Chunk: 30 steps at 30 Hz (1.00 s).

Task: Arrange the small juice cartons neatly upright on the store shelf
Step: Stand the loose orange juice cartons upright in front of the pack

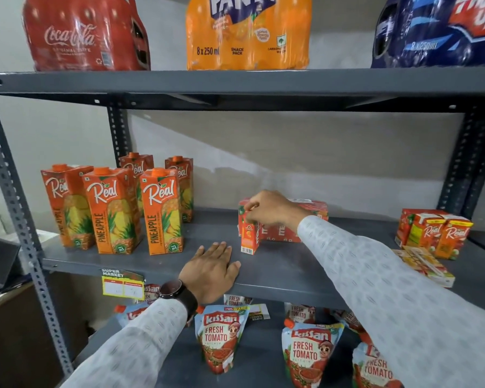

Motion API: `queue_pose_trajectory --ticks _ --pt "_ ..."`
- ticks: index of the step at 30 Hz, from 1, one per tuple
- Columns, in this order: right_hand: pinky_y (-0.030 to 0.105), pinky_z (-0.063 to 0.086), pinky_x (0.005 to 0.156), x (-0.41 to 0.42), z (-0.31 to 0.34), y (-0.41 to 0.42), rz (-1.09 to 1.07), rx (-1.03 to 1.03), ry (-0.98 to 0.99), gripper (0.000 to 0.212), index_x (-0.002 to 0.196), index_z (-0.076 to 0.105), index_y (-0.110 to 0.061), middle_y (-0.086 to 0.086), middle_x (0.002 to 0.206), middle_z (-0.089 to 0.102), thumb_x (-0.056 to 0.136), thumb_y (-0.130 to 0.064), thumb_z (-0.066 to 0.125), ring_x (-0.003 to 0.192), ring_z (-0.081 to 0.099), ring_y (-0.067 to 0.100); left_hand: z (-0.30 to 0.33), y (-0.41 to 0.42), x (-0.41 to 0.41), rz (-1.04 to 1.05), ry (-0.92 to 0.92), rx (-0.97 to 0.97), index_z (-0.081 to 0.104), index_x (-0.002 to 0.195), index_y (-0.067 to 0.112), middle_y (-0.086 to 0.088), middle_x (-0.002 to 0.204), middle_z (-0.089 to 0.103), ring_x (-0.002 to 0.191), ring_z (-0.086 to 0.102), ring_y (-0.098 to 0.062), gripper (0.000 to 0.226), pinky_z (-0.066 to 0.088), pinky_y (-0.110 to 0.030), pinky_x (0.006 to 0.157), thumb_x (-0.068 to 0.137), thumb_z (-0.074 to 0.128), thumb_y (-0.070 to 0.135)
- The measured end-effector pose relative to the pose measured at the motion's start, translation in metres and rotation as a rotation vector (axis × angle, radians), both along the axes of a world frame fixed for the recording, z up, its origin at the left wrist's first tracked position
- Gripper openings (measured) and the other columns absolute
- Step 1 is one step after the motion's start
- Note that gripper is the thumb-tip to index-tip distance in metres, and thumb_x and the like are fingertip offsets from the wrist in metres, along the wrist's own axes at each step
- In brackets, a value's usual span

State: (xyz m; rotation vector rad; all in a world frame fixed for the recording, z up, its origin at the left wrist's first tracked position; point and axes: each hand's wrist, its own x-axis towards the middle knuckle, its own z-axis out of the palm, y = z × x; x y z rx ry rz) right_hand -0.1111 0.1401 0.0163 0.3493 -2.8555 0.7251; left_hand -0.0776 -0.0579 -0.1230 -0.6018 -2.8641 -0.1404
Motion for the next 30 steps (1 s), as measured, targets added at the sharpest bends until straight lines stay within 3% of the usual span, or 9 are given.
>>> queue_pose_trajectory --ticks 3,5,7,10,12,17,21,27,30 --pt "0.031 0.053 0.071 0.002 -0.002 -0.004 -0.069 0.084 0.072 0.046 0.097 0.081 -0.018 -0.002 0.094 0.073 0.075 -0.058 0.081 0.083 0.068 0.020 0.001 0.000 0.002 -0.001 -0.002 0.000 0.020 0.161 0.014 -0.006 0.171 0.018 0.158 0.012 -0.019 0.071 0.007 -0.044 0.127 0.103 0.013 0.055" --pt "0.036 0.059 0.079 0.002 -0.002 -0.007 -0.038 0.080 0.037 0.028 0.103 0.080 -0.018 0.003 0.107 0.075 0.080 -0.034 0.079 0.089 0.070 0.024 0.001 0.000 0.002 -0.003 -0.005 -0.002 0.020 0.161 0.014 -0.006 0.171 0.019 0.158 0.013 -0.020 0.071 0.007 -0.044 0.127 0.104 0.014 0.055" --pt "0.034 0.060 0.087 0.004 0.003 -0.010 0.020 0.058 -0.046 0.039 0.109 0.078 -0.026 -0.002 0.120 0.073 0.075 -0.014 0.063 0.101 0.070 0.021 0.001 0.001 0.002 0.000 0.007 0.005 0.022 0.161 0.014 -0.006 0.170 0.020 0.158 0.014 -0.020 0.070 0.008 -0.044 0.127 0.104 0.015 0.054" --pt "0.034 0.055 0.089 0.005 0.005 -0.014 0.004 0.140 -0.042 0.050 0.120 0.073 -0.029 -0.003 0.121 0.070 0.071 -0.034 0.078 0.107 0.065 0.022 0.001 0.000 0.001 -0.001 0.012 0.013 0.023 0.161 0.014 -0.007 0.170 0.021 0.157 0.014 -0.020 0.071 0.008 -0.044 0.127 0.104 0.016 0.055" --pt "0.038 0.053 0.093 0.001 0.001 -0.016 -0.030 0.222 0.020 0.045 0.111 0.077 -0.024 -0.002 0.126 0.071 0.073 -0.045 0.085 0.110 0.064 0.026 0.000 0.000 0.001 -0.003 0.013 0.013 0.023 0.161 0.014 -0.007 0.170 0.021 0.157 0.015 -0.020 0.071 0.008 -0.044 0.127 0.103 0.015 0.056" --pt "0.038 0.050 0.105 0.000 0.003 -0.014 0.050 0.191 -0.082 0.050 0.123 0.075 -0.028 -0.002 0.144 0.062 0.075 -0.019 0.085 0.123 0.062 0.021 -0.001 0.000 0.000 -0.003 0.021 0.019 0.024 0.160 0.013 -0.007 0.170 0.022 0.157 0.016 -0.021 0.071 0.010 -0.045 0.127 0.103 0.015 0.055" --pt "0.033 0.049 0.094 0.007 0.000 -0.010 -0.009 0.101 0.046 0.058 0.114 0.079 -0.026 -0.007 0.133 0.069 0.067 -0.059 0.083 0.118 0.063 0.023 -0.001 0.000 0.000 -0.001 0.022 0.025 0.025 0.160 0.013 -0.008 0.169 0.023 0.157 0.016 -0.021 0.073 0.010 -0.045 0.126 0.102 0.015 0.056" --pt "0.034 0.056 0.093 0.008 0.005 -0.016 0.026 0.083 -0.034 0.039 0.109 0.077 -0.026 -0.001 0.119 0.074 0.076 -0.006 0.080 0.110 0.068 0.020 0.001 0.001 0.002 0.001 0.006 0.024 0.024 0.160 0.013 -0.008 0.170 0.022 0.157 0.015 -0.021 0.072 0.008 -0.045 0.126 0.102 0.015 0.055" --pt "0.033 0.051 0.078 0.010 0.003 -0.015 -0.032 0.038 0.011 0.046 0.110 0.073 -0.026 -0.005 0.105 0.067 0.070 -0.043 0.089 0.098 0.063 0.020 0.002 0.001 0.004 0.001 0.003 0.028 0.023 0.160 0.013 -0.008 0.170 0.021 0.157 0.015 -0.021 0.071 0.007 -0.044 0.126 0.103 0.015 0.055"
